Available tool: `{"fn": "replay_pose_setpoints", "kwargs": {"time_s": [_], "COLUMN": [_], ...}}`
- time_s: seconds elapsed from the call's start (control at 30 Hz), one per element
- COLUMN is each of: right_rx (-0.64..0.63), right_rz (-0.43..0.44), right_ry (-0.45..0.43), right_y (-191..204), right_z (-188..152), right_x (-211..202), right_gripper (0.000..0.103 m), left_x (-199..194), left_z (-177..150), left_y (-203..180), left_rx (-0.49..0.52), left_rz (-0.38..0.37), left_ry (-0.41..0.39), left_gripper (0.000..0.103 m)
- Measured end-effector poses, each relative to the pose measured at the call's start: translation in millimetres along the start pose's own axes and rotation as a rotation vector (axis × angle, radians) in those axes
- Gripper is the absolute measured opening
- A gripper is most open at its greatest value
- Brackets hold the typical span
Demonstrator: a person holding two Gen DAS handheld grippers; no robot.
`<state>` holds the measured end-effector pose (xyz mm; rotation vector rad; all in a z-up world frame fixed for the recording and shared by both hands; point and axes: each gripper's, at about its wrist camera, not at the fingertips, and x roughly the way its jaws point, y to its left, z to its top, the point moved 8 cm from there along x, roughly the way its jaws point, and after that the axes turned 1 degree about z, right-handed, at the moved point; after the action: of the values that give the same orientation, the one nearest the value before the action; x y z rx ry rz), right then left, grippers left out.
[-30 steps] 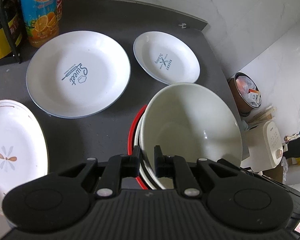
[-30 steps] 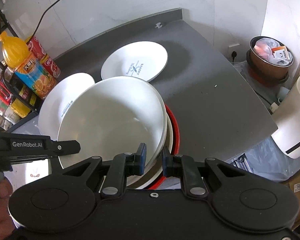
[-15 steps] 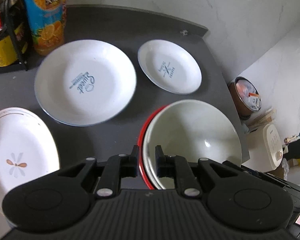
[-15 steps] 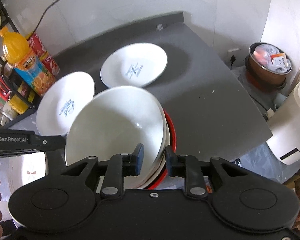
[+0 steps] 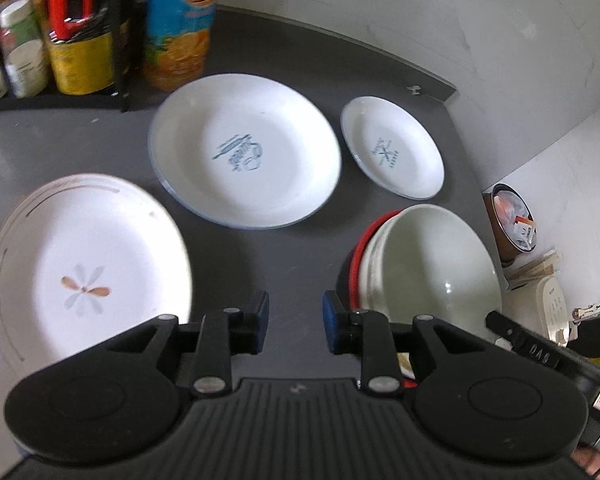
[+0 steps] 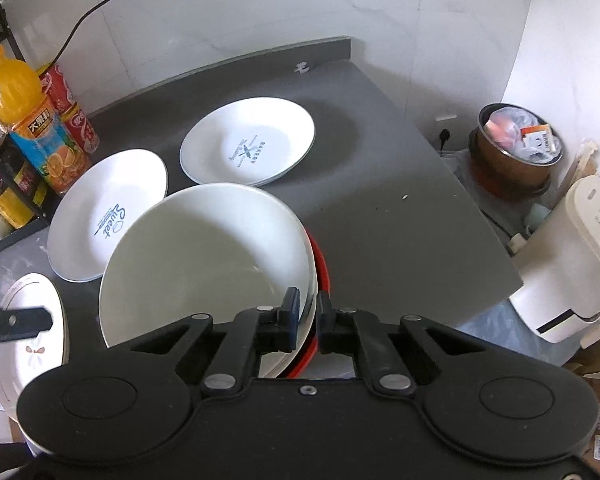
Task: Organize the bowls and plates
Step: 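Lower the yellow-patterned bowl onto the stack and open the right tool, then withdraw the right tool from the stacked bowls toward the plates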
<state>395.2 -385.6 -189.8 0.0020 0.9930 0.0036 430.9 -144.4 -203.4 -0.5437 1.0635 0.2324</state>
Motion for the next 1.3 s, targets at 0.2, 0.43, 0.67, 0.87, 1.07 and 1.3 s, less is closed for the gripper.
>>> {"fn": "replay_pose_setpoints", "kwargs": {"time_s": [0.2,0.43,0.67,0.87,1.07,1.3], "right_rx": [0.030,0.033,0.001,0.011,-0.006,-0.030], "right_rz": [0.000,0.035,0.093,0.144,0.161,0.202], "right_ry": [-0.051,-0.095,-0.114,-0.116,-0.127,-0.134], "right_y": [11.6,44.8,80.6,97.8,109.7,120.4], "right_z": [-3.8,-14.0,-16.2,-10.8,-1.5,25.6], "right_x": [-21.6,-43.8,-60.8,-66.8,-65.4,-54.2], "right_gripper": [0.032,0.046,0.052,0.059,0.071,0.077], "left_x": [-16.9,-41.7,-64.0,-72.4,-74.8,-66.6], "left_z": [-13.6,-24.8,-25.5,-21.8,-10.3,12.7], "left_y": [31.0,67.2,94.4,106.1,113.8,111.6], "left_rx": [-0.027,-0.039,-0.062,-0.080,-0.108,-0.122], "left_rz": [0.005,0.018,0.034,0.035,0.040,0.057], "left_ry": [-0.020,-0.053,-0.100,-0.114,-0.133,-0.152], "left_gripper": [0.035,0.045,0.061,0.066,0.067,0.068]}}
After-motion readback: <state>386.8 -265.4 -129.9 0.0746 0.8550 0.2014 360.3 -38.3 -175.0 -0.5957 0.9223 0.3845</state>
